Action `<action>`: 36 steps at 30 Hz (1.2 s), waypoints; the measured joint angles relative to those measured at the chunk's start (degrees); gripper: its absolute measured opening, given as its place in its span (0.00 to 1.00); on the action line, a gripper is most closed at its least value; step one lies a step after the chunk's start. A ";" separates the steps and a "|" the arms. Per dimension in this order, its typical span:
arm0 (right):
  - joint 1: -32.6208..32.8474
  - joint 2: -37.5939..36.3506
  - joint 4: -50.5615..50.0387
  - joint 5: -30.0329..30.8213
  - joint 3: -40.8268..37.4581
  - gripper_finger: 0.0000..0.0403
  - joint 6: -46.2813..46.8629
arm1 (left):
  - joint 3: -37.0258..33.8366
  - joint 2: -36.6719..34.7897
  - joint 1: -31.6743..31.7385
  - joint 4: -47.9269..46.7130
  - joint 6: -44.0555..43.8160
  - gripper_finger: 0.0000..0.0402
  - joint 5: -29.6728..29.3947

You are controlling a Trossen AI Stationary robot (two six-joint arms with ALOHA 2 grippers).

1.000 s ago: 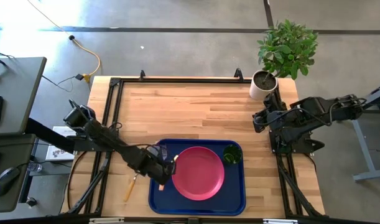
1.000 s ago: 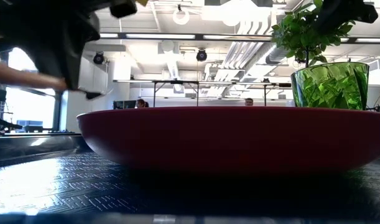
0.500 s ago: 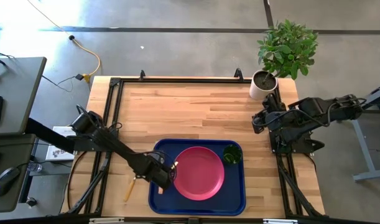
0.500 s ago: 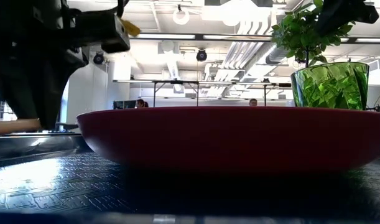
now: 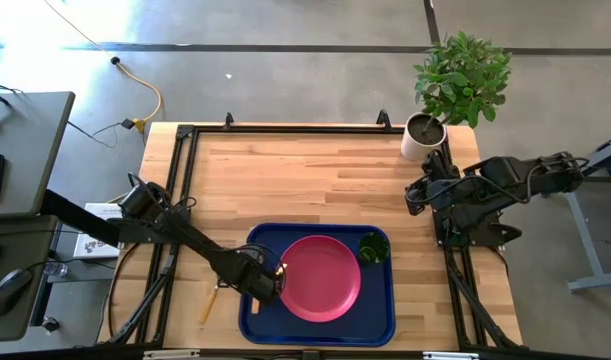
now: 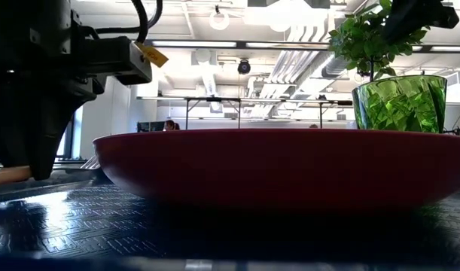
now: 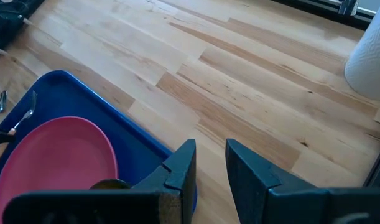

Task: Pick and place plate/cup/fork/spoon on tray
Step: Put the orange fork on the blue tray to the left of the pink plate, then put the yellow spoon on the blue tray to the left of the pink plate

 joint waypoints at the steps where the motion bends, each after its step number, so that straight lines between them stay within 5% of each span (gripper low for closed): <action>1: 0.00 0.00 0.02 -0.01 0.00 0.20 0.00 | 0.00 0.00 0.01 0.01 0.70 0.09 0.17; 24: 0.00 0.00 0.02 -0.91 0.00 0.20 -0.17 | 0.00 -0.11 1.08 -0.23 1.03 0.19 0.48; 36: 0.00 -0.02 0.17 -1.66 0.00 0.20 -0.92 | 0.00 -7.43 -0.94 -6.31 1.06 0.19 1.75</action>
